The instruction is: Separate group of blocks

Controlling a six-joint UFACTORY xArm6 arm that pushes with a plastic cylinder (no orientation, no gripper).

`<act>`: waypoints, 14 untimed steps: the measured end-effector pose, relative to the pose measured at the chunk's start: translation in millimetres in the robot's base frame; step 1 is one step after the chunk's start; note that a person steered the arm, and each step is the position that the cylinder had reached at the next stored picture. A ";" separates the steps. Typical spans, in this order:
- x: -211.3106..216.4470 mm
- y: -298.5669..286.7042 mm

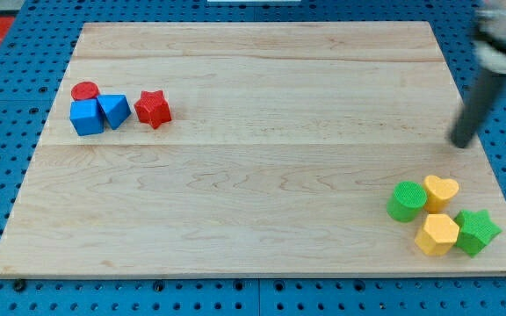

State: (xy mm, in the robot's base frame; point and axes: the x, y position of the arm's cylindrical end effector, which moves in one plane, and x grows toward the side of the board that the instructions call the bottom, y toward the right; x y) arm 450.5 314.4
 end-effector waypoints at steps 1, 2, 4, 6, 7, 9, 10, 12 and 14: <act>37.6 29.2; 94.7 19.7; 131.1 -29.1; 148.0 -91.5; 115.3 -132.1; 95.7 -119.6; 69.5 -128.0; 9.5 -154.0; -27.5 -79.6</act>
State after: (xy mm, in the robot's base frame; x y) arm 423.1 234.8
